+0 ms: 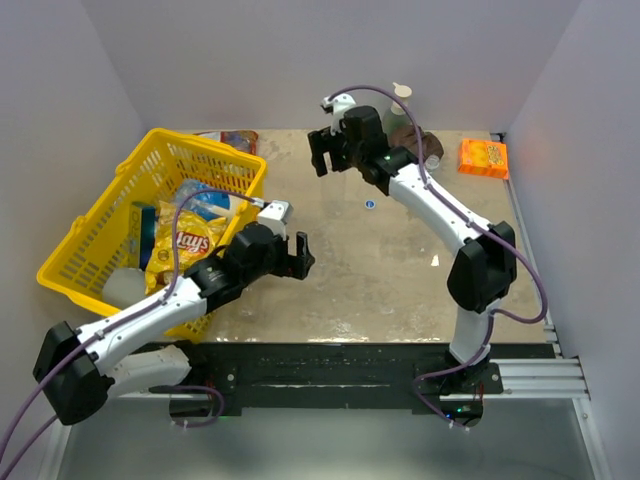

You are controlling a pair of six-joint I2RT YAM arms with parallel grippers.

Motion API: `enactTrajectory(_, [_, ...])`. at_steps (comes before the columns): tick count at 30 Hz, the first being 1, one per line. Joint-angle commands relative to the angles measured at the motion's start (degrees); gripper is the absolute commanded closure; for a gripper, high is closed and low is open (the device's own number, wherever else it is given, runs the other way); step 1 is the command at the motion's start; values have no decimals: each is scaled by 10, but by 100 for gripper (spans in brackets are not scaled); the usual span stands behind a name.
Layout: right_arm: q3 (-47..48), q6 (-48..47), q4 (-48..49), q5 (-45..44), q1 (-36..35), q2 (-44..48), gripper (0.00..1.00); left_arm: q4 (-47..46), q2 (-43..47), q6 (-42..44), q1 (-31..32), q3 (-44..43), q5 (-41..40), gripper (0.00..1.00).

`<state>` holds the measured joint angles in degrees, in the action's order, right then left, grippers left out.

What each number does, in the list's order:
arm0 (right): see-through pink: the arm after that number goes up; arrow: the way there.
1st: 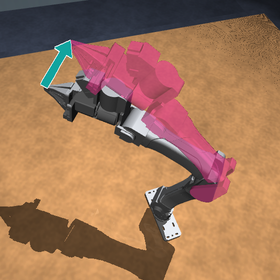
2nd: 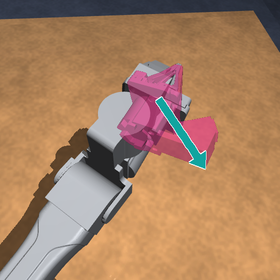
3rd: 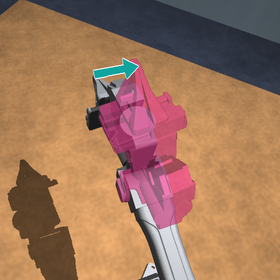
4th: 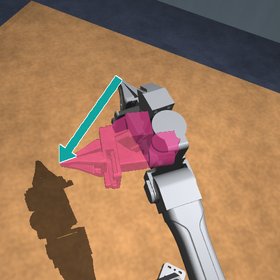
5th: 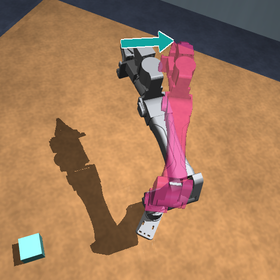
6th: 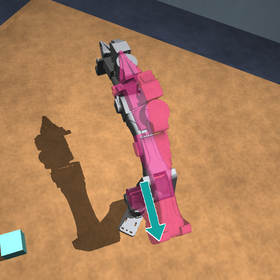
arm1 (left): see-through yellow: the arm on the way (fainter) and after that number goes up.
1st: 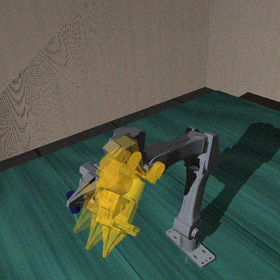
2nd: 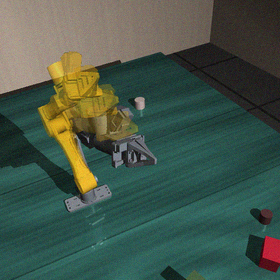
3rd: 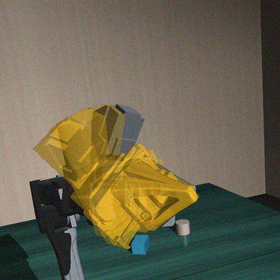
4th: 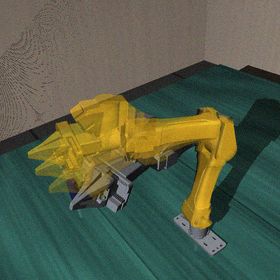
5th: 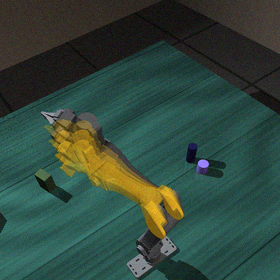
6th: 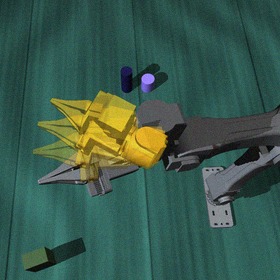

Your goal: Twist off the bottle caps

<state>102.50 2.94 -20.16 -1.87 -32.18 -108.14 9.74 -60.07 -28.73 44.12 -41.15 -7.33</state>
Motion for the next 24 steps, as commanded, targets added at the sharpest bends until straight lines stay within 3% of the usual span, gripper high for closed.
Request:
enactTrajectory(1, [22, 29, -1, 13, 5, 47, 13, 120, -47, 18, 41, -70, -114, 7])
enactTrajectory(6, [3, 53, 4, 13, 5, 88, 13, 264, -125, -35, 50, -106, -181, 7])
enactTrajectory(12, [-34, 73, 19, 18, 6, 137, 13, 371, -170, -99, 52, -123, -246, 7])
enactTrajectory(18, [-59, 94, 28, 39, 6, 158, 14, 416, -188, -127, 53, -117, -280, 7])
enactTrajectory(24, [-70, 104, 36, 52, 6, 170, 14, 392, -223, -135, 53, -83, -243, 7])
